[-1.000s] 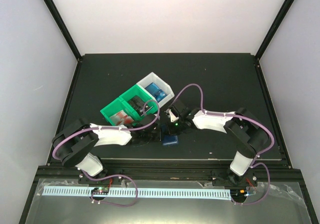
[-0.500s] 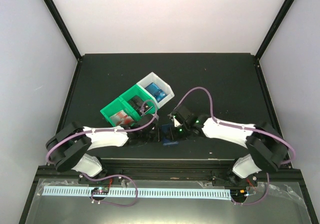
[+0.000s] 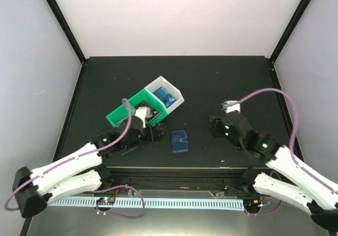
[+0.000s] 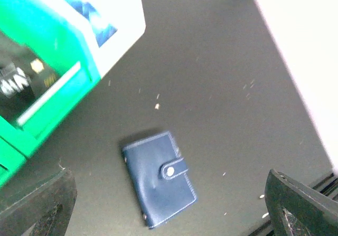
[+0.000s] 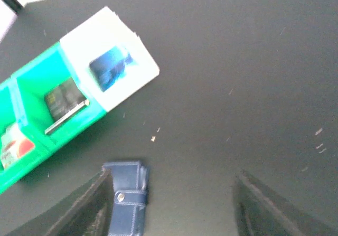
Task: Put the credit cards into the card holder
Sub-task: Reset both arms
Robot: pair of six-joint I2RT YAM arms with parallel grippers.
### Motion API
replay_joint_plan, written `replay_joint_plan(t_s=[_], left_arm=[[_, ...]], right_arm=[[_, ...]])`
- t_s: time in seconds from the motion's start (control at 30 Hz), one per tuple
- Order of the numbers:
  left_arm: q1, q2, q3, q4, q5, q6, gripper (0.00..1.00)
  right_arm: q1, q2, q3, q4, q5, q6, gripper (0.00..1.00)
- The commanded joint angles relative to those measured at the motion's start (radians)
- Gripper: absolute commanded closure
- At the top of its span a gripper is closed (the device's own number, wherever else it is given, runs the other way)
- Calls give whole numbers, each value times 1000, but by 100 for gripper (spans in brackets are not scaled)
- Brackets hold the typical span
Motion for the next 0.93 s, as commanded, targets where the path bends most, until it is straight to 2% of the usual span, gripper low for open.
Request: replay_joint_plan(t_s=[0.0,0.1,0.27,0.53,0.9], left_arm=[[8,-206,68,-137,-148,121,1],[8,-350,102,-185,-210,210,1],[8,-510,205,-280,-330,328,1],[9,-548,363,-431,-430,369,1],[9,-580,377,-457,-440,383,1]], right_arm=[[-5,-210,53,-150,251,-19,30],[-5,-343,80,-215,320,-16,20],[-4,-491,129,-274,371,-33,14],[-5,-546,192,-349,402,-35,12],[-5,-549,185,-334,325,-67,6]])
